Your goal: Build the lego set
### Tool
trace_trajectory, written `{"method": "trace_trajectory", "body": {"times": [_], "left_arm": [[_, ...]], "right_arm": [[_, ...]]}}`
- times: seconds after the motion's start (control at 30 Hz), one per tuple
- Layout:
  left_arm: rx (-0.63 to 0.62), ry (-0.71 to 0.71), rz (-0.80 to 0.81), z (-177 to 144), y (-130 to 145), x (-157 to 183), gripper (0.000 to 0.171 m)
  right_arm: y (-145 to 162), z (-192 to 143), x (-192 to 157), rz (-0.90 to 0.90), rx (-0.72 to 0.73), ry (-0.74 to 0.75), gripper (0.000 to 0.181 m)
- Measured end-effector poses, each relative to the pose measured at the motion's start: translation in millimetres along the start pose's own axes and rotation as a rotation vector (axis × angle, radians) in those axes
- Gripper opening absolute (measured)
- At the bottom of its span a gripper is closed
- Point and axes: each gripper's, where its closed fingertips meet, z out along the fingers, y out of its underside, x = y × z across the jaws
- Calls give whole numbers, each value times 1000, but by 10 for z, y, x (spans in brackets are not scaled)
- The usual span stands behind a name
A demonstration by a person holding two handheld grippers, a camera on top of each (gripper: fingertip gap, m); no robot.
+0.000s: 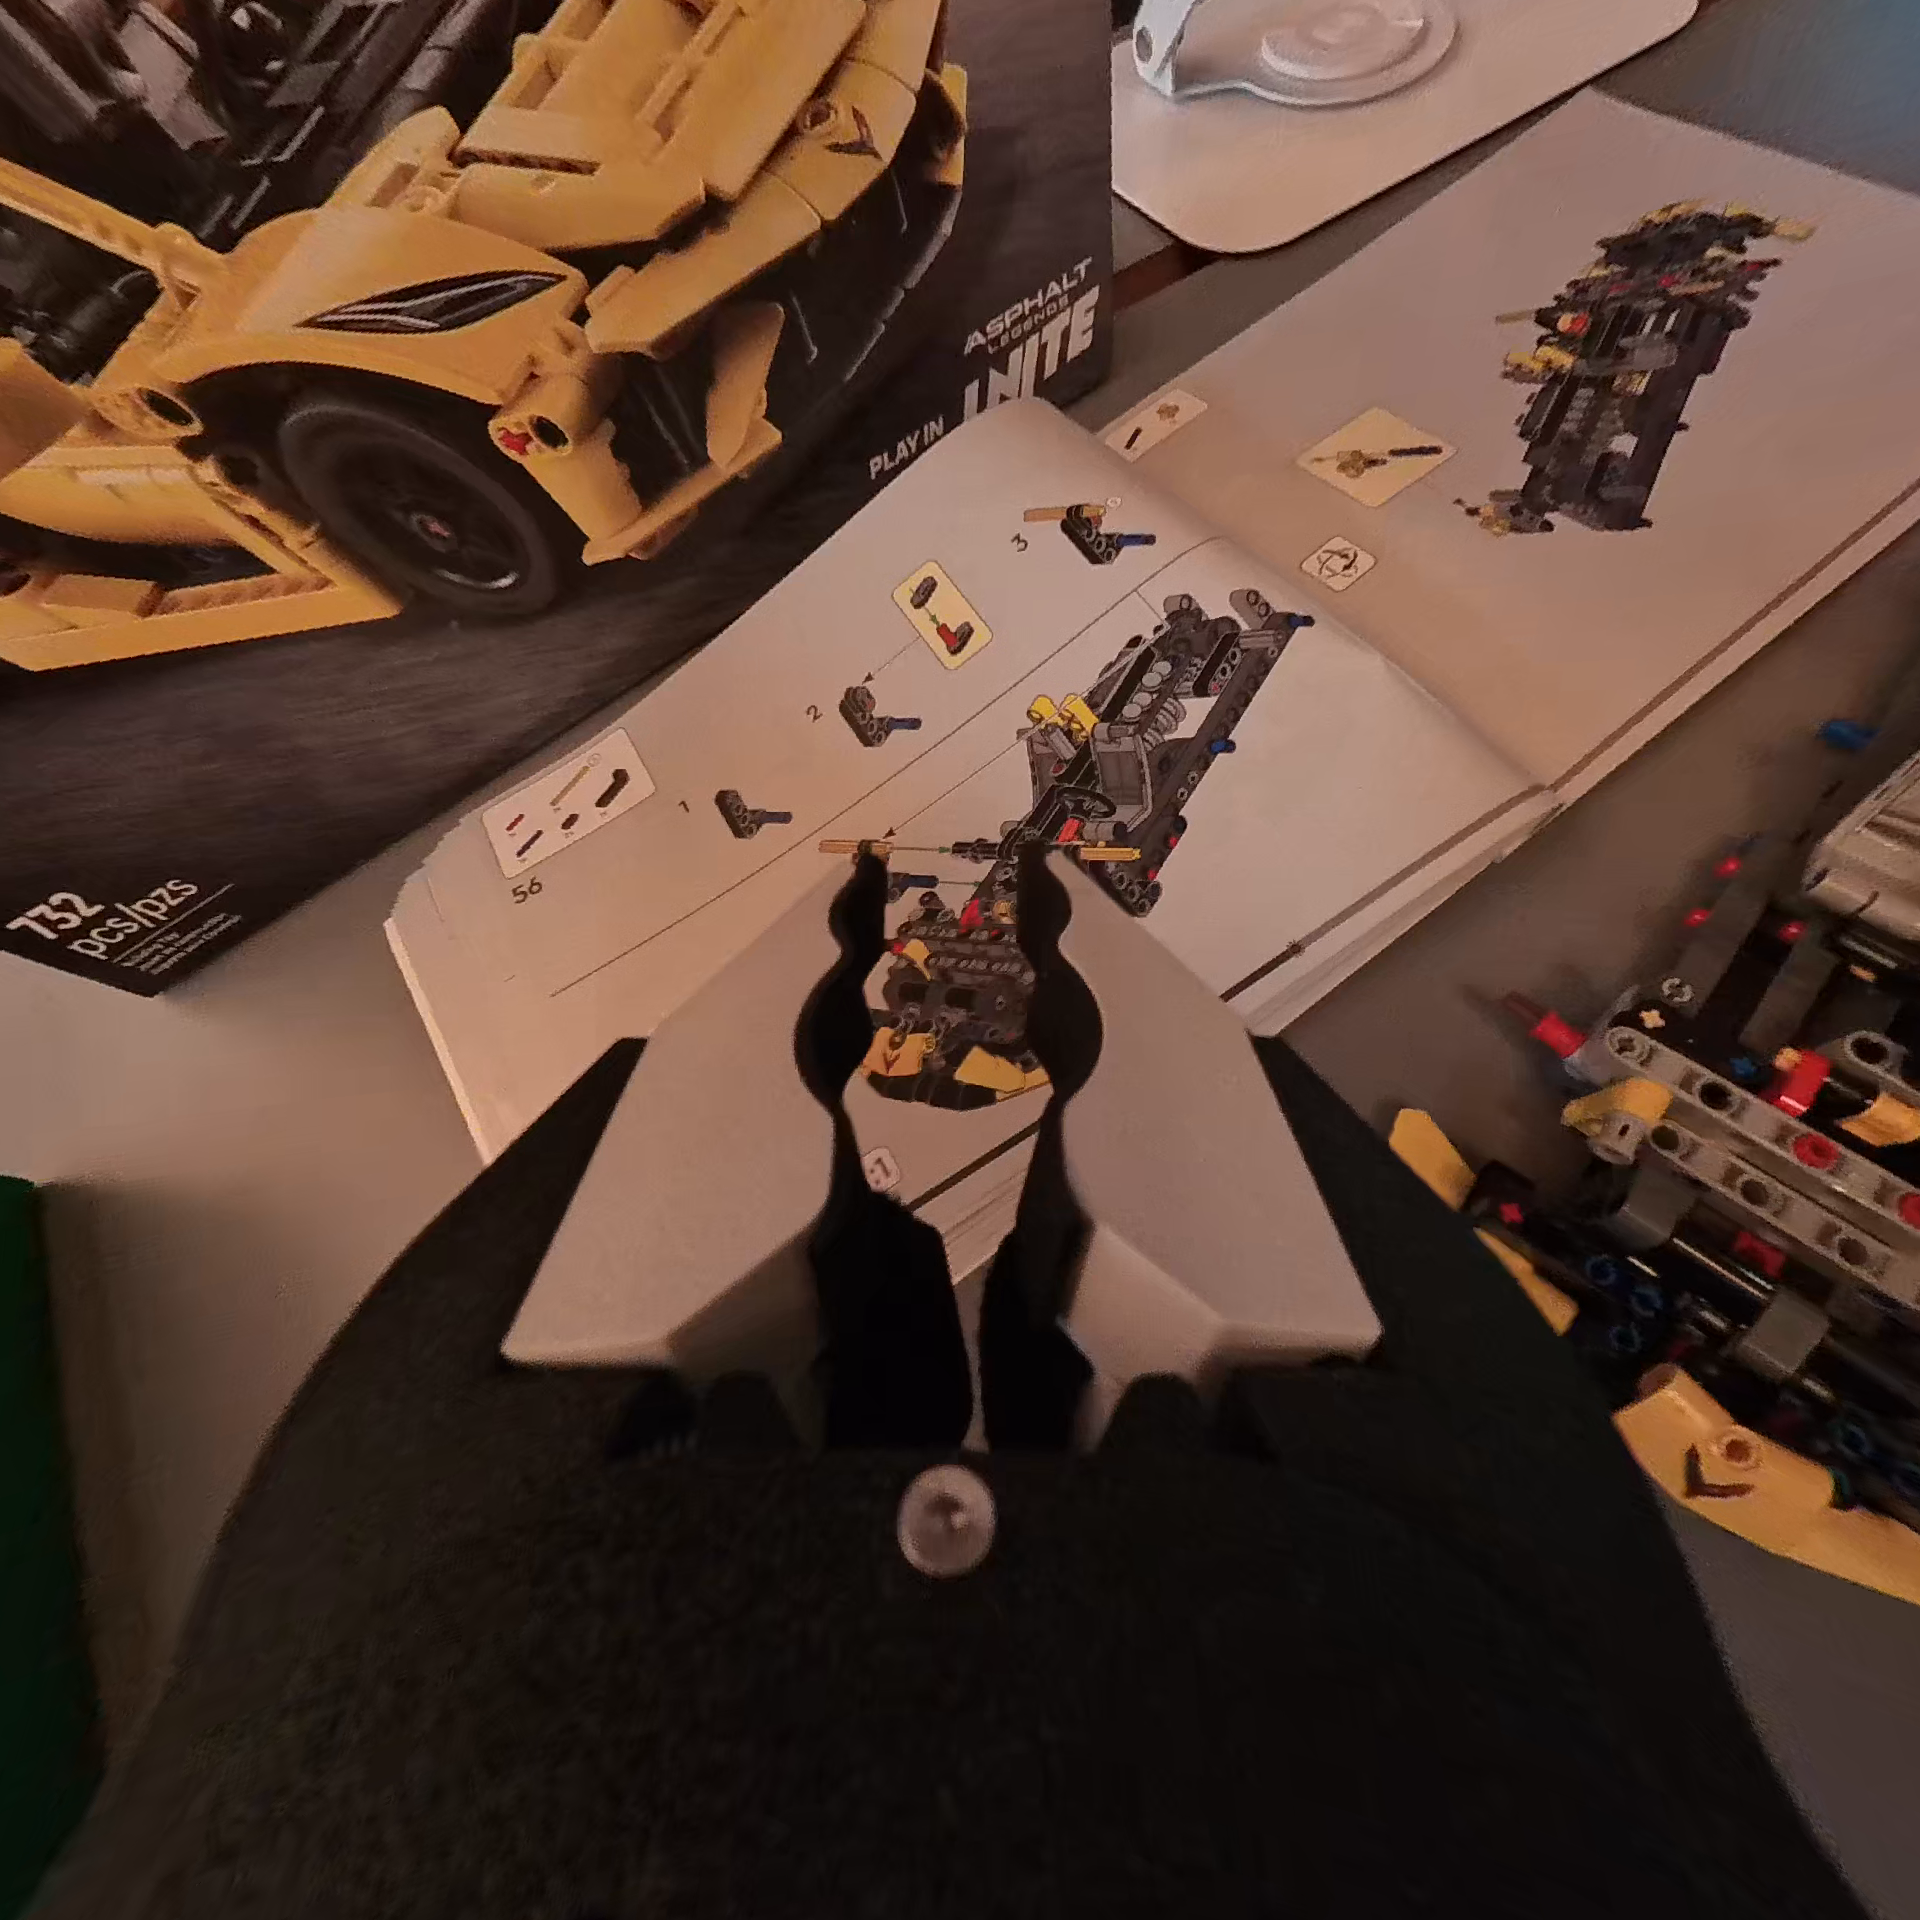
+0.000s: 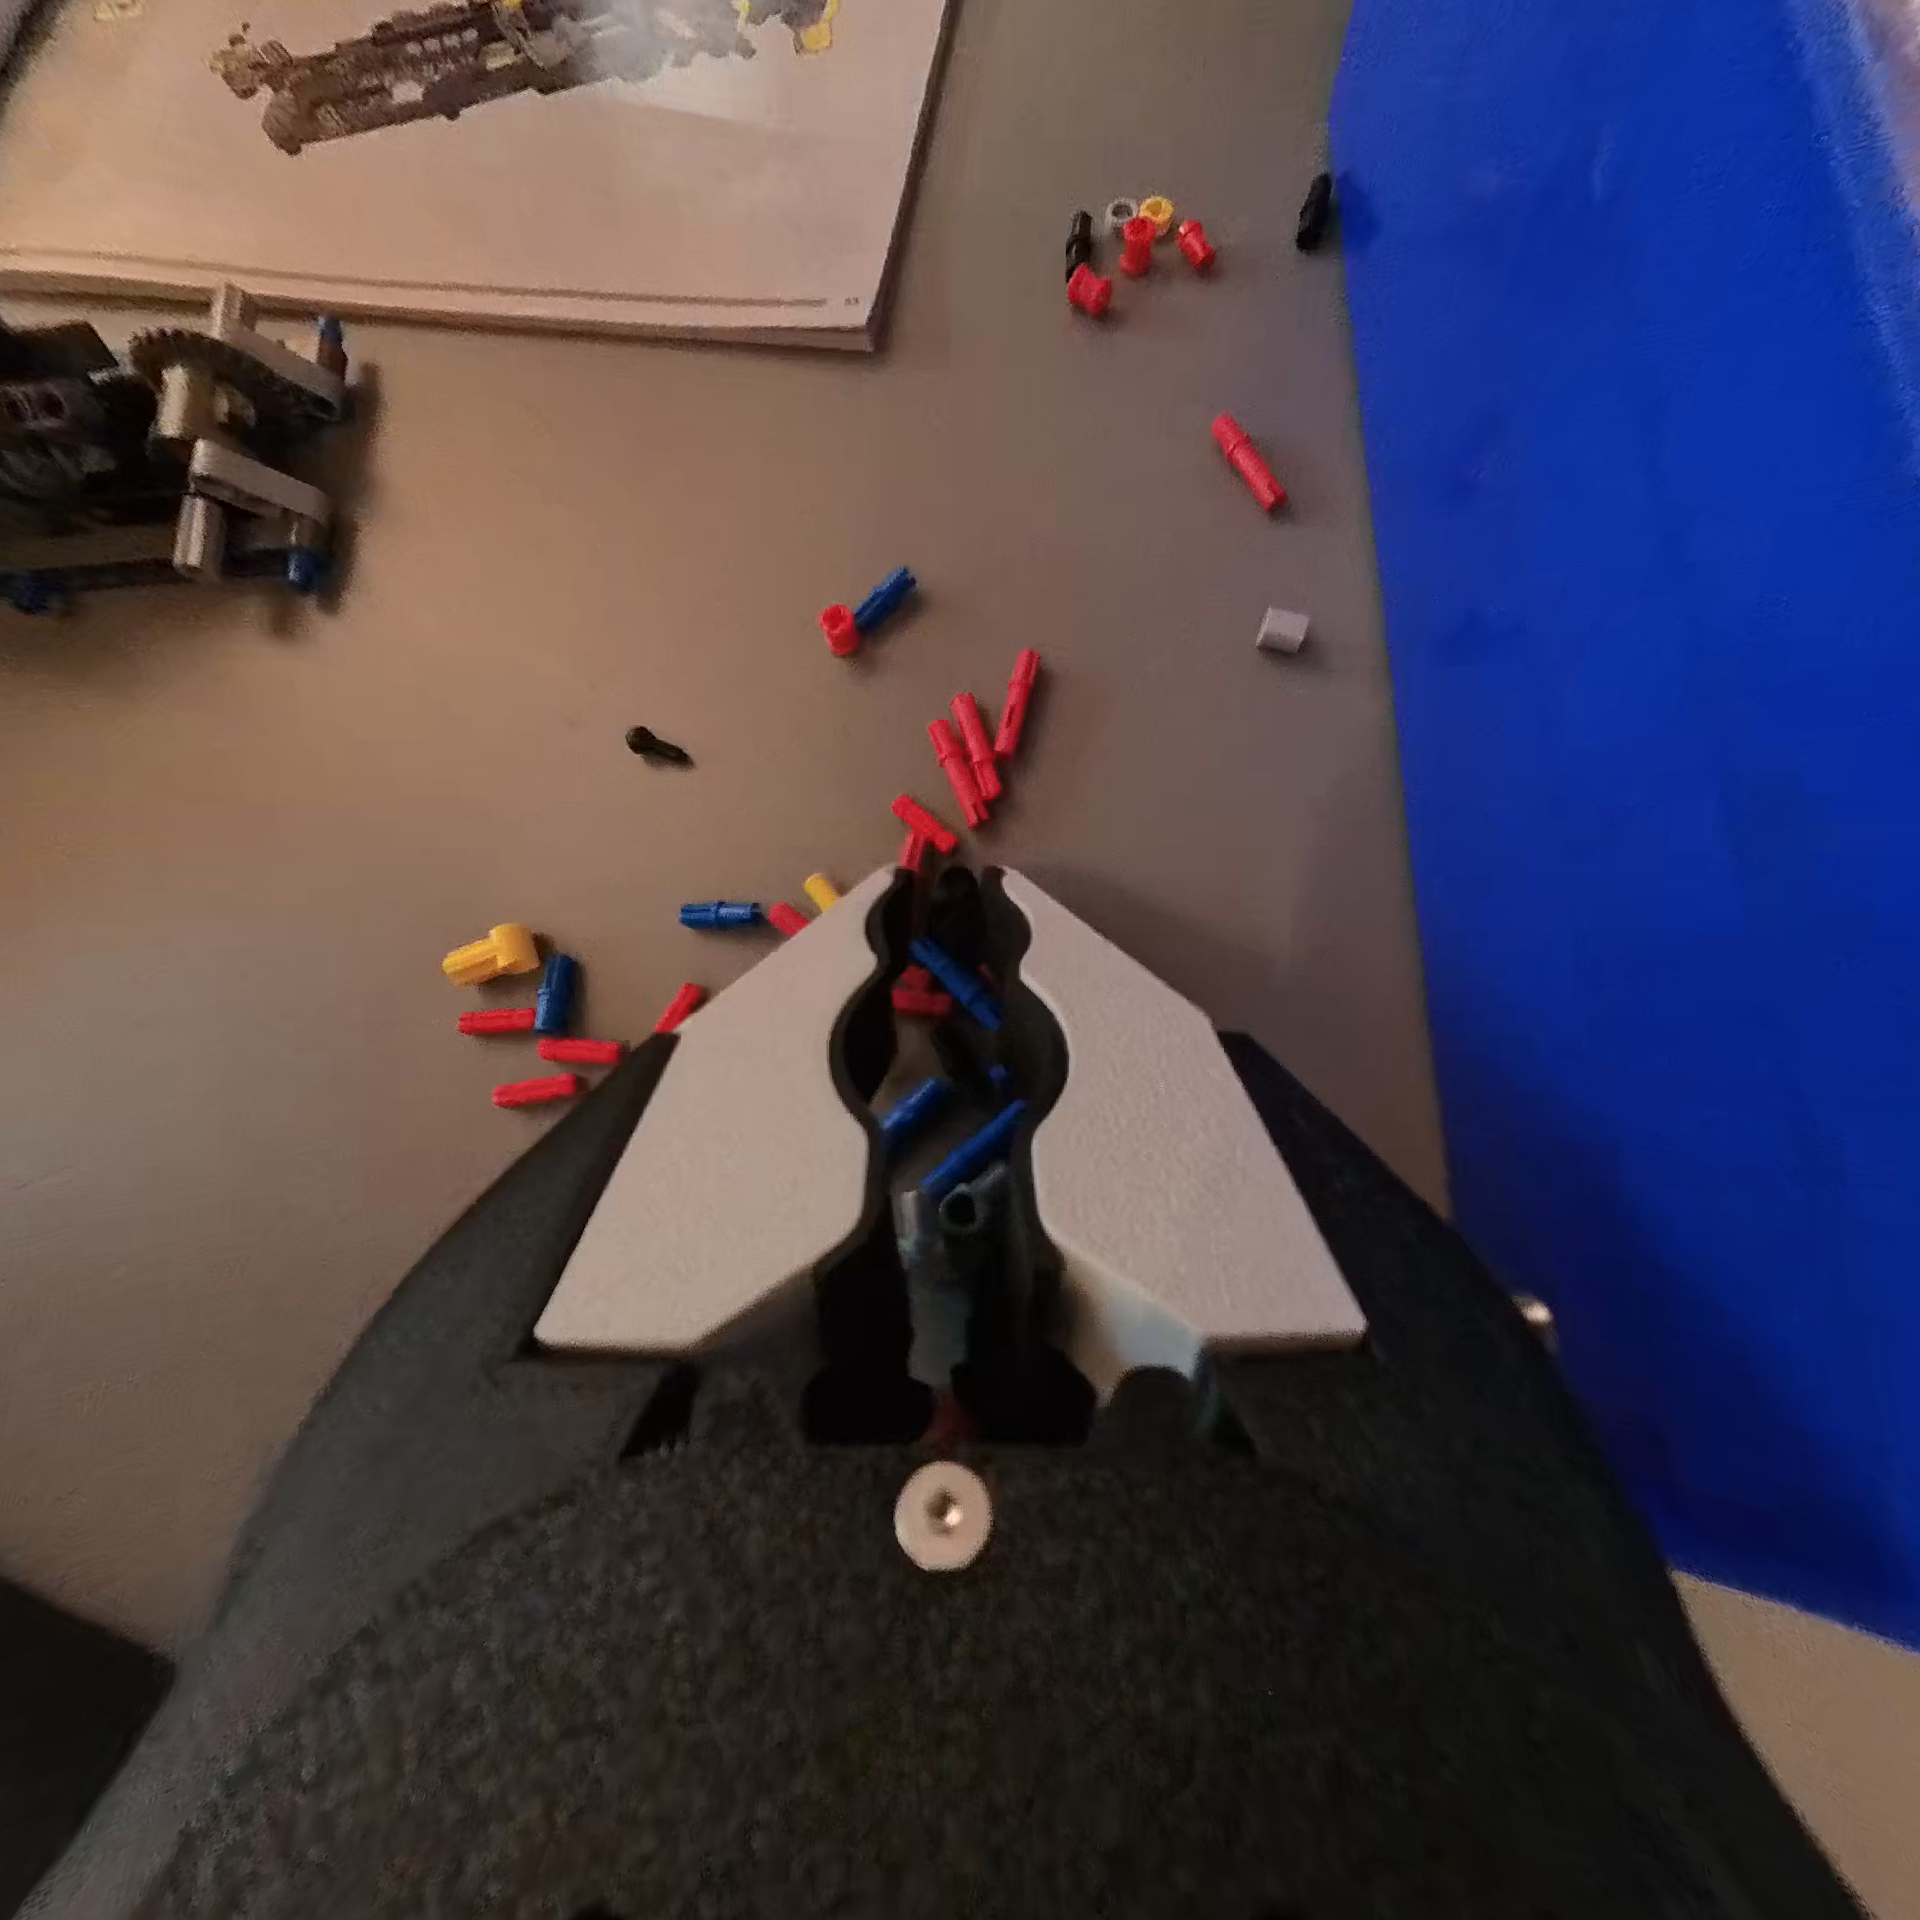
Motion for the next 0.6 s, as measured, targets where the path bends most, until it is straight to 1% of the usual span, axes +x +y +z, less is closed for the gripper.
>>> {"method": "trace_trajectory", "body": {"times": [0.07,0.2,0.27,0.33,0.4,0.6], "left_arm": [[-11,-9,17,8,19,-7,22],[-19,-14,28,7,47,-11,22],[-21,-20,30,2,58,-20,22],[-26,-25,33,-5,71,-28,22],[-27,-31,37,-16,76,-38,22],[-25,-40,43,-44,77,-55,22]], "right_arm": [[15,0,37,-55,-22,34,13],[6,16,15,-150,-47,44,14],[15,35,35,-214,-67,75,14],[6,42,34,-268,-80,93,11],[9,48,28,-300,-98,101,4],[-25,12,-12,-347,-107,115,3]]}}
